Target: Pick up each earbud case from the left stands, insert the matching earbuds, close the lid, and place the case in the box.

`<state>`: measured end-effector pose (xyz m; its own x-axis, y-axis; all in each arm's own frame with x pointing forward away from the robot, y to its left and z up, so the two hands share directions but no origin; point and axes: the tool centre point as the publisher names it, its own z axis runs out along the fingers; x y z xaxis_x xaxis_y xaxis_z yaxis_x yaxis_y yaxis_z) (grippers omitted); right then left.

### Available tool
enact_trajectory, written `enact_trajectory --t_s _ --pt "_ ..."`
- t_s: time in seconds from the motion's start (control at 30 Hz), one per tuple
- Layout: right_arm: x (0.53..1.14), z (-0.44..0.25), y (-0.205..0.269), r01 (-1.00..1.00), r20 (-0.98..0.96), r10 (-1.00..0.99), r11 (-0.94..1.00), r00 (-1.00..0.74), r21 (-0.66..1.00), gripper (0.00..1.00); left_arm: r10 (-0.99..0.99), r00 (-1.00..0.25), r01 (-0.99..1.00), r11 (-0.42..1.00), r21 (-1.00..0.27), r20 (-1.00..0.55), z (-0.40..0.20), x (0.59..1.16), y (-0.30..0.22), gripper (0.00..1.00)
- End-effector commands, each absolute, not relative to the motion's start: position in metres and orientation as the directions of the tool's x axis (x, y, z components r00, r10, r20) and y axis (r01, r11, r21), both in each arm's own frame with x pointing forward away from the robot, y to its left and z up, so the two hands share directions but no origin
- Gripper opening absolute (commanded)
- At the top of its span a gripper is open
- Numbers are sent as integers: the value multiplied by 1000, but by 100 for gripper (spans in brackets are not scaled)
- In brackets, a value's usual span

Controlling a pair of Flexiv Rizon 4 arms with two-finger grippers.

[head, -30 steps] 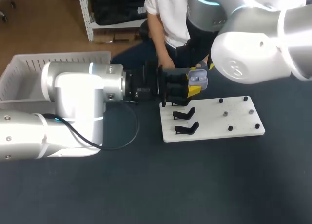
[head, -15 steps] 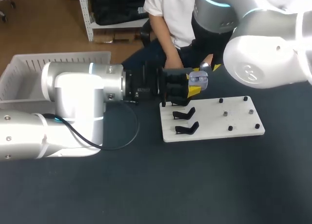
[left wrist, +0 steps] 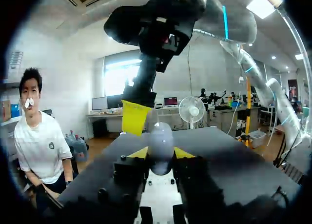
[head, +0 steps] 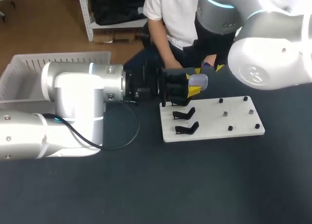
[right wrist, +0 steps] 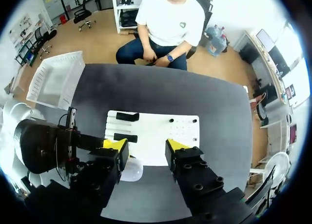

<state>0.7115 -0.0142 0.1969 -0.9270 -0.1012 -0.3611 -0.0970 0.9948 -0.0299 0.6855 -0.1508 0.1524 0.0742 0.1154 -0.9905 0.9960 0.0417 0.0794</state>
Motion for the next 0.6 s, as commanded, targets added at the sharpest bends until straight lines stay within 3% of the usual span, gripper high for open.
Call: enact_trajectory --t_s 0.03,0.27,0.37,0.6 --pt "698 210 -36 -59 -420 -60 998 -906 -16 54 110 79 995 52 85 -991 151 683 -151 0" --pt "688 222 -80 28 -493 39 999 -869 30 76 102 97 991 82 106 -990 160 686 -137 0" --pt "681 223 -97 51 -514 79 996 -854 70 100 98 124 981 140 137 -987 173 691 -110 0" --pt "669 207 -114 89 -489 132 990 -862 110 100 166 190 917 321 235 -968 198 714 -28 0"
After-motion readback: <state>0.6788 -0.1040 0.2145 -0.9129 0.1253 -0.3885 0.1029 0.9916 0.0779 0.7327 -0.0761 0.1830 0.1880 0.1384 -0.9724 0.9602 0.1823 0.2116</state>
